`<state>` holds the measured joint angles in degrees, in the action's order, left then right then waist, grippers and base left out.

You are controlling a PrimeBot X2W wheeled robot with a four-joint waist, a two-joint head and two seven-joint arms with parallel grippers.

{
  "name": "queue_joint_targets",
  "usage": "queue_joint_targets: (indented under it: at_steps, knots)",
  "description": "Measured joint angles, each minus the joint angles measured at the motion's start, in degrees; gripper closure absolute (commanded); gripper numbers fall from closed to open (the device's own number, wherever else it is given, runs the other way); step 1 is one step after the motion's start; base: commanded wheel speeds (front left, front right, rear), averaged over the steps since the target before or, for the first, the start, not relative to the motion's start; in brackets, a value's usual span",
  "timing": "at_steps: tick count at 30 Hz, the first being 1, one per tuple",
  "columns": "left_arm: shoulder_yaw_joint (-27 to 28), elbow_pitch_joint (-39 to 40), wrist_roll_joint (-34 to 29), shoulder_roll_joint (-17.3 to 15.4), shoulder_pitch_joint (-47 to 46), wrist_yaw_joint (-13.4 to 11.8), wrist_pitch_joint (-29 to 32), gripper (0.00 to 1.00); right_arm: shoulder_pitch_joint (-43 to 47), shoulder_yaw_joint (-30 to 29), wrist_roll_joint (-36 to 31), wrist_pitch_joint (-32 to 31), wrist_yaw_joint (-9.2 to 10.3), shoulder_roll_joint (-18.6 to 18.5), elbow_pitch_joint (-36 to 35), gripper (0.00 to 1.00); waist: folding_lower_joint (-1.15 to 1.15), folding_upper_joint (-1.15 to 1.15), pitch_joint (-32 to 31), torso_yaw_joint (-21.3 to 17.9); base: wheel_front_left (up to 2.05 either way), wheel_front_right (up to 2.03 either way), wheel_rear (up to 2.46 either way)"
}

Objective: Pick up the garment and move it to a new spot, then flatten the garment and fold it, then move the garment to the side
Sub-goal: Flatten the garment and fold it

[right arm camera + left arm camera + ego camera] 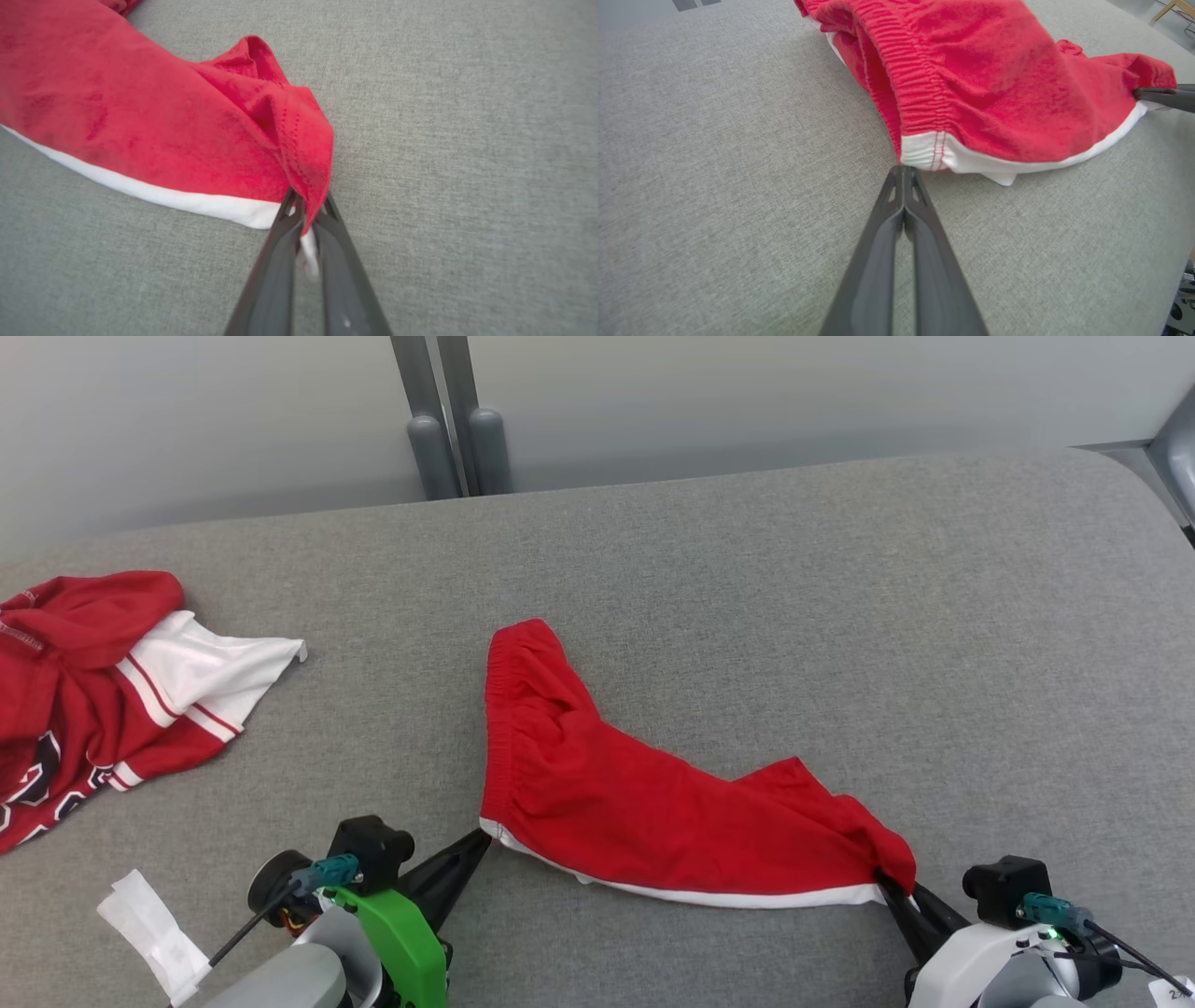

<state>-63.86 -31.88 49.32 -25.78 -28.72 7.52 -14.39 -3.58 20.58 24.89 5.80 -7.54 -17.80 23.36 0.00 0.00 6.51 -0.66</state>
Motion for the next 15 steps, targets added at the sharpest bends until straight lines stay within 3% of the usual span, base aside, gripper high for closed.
queue_joint_targets:
  at_steps: [15]
  knots:
    - [0.1,4.6,0.5,-1.3,0.8,0.0,-0.6,1.0,2.8,-2.1,3.3,1.1,0.01,-2.3,-1.6,1.0,0.0,0.0,-2.7,-0.7,0.0,0.0,0.0]
